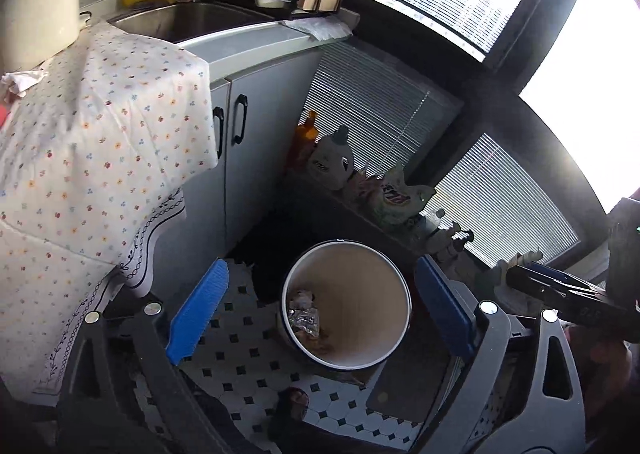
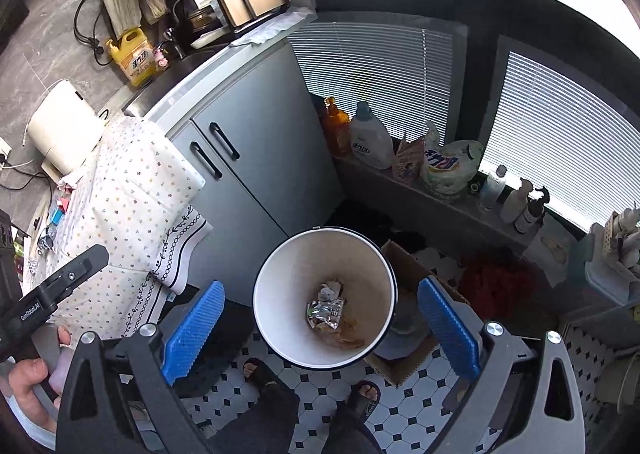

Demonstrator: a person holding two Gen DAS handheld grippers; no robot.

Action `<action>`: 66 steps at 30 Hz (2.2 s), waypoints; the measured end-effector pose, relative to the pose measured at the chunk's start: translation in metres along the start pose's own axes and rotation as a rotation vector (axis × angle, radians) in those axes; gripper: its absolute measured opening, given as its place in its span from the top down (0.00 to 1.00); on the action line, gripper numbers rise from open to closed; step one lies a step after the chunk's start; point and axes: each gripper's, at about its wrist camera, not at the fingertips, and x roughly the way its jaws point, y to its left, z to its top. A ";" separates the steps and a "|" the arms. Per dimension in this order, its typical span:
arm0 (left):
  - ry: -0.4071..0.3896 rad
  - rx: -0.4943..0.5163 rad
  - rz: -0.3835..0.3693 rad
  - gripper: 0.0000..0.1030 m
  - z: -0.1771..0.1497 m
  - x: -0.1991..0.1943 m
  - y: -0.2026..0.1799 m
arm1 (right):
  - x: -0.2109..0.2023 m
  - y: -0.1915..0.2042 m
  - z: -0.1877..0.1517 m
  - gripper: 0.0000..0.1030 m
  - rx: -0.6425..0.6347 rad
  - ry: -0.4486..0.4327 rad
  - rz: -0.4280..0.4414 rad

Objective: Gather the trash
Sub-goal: 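Move both tools back over the counter, then grasp the silver chip bag with the left gripper while the right gripper grasps the red wrapper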

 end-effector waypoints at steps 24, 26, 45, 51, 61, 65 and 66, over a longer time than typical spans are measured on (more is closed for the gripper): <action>-0.226 -0.336 0.373 0.06 -0.015 -0.146 0.180 | 0.037 0.240 0.056 0.08 -0.350 -0.038 0.307; -0.248 -0.365 0.394 0.06 -0.014 -0.157 0.193 | 0.043 0.264 0.059 0.08 -0.379 -0.035 0.328; -0.304 -0.521 0.477 0.06 -0.005 -0.191 0.326 | 0.081 0.429 0.061 0.08 -0.532 0.015 0.405; -0.294 -0.529 0.447 0.06 0.009 -0.176 0.372 | 0.096 0.462 0.064 0.08 -0.554 0.015 0.365; -0.204 -0.474 0.377 0.06 0.047 -0.130 0.431 | 0.120 0.498 0.073 0.08 -0.502 0.005 0.304; -0.163 -0.456 0.342 0.10 0.055 -0.113 0.446 | 0.132 0.510 0.076 0.08 -0.477 0.014 0.285; -0.152 -0.450 0.337 0.24 0.056 -0.111 0.449 | 0.134 0.514 0.076 0.08 -0.475 0.017 0.284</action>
